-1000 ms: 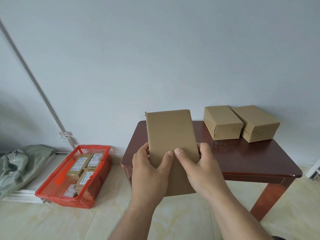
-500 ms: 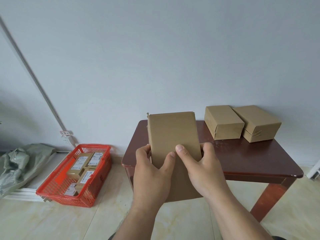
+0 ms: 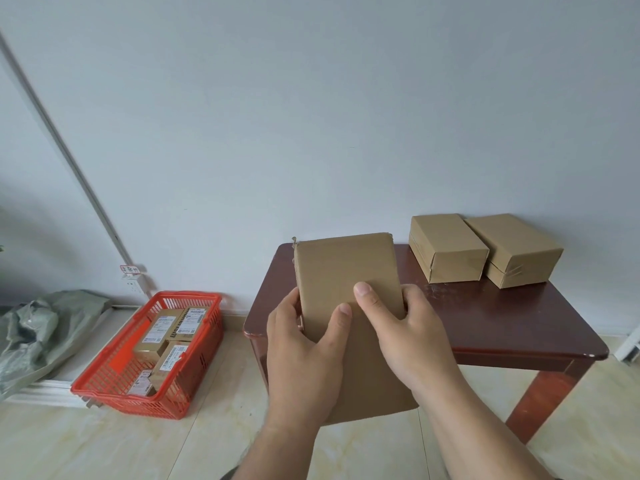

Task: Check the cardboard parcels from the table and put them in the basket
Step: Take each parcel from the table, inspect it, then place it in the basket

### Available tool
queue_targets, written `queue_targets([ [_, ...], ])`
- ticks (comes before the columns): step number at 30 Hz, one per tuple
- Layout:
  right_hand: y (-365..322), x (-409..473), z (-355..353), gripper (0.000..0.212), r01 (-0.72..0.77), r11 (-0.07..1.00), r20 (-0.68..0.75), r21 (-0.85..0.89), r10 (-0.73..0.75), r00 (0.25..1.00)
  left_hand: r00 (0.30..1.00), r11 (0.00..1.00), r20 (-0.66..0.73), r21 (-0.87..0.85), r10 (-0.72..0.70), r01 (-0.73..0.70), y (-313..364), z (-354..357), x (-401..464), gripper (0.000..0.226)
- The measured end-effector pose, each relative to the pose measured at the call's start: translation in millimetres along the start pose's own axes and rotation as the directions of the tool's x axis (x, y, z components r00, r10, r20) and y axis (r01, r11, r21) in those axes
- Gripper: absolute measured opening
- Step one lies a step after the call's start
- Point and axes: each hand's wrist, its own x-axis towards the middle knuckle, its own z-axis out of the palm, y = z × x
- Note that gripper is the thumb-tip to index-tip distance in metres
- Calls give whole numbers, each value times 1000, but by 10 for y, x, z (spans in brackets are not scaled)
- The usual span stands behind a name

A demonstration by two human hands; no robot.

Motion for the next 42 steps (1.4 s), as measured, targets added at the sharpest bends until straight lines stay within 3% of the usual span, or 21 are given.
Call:
queue_targets([
  [10,0,-76,41,47,26,999,18,40,-26,999,999,999,49,-42,13,-10,108,-34,83,41],
  [12,-24,-47,40,54,45,998,13,53,-46,999,999,999,46,-39,19,-17,88,-15,46,51],
  [15,-64,-35,44,48,54,995,4,82,-54,999,1000,999,29,-51,-7,8,81,2,5,59],
  [22,28,-130,103,52,52,995,25,82,-55,998,997,991,-14,-107,-79,77,185,-49,71,45],
  [28,-98,-104,87,46,21,995,-31,98,-18,999,999,994,-11,-101,-50,49,143,14,-50,57],
  [34,-103,-126,81,55,18,995,-52,94,-14,999,1000,996,9,-86,-28,29,125,23,-65,66],
  [38,-66,-160,117,63,27,996,-61,80,-22,998,998,994,1,-88,-65,64,214,-26,33,43],
  [42,-104,-154,94,59,-47,992,1,121,48,999,995,988,10,-123,-97,97,222,-25,58,34],
])
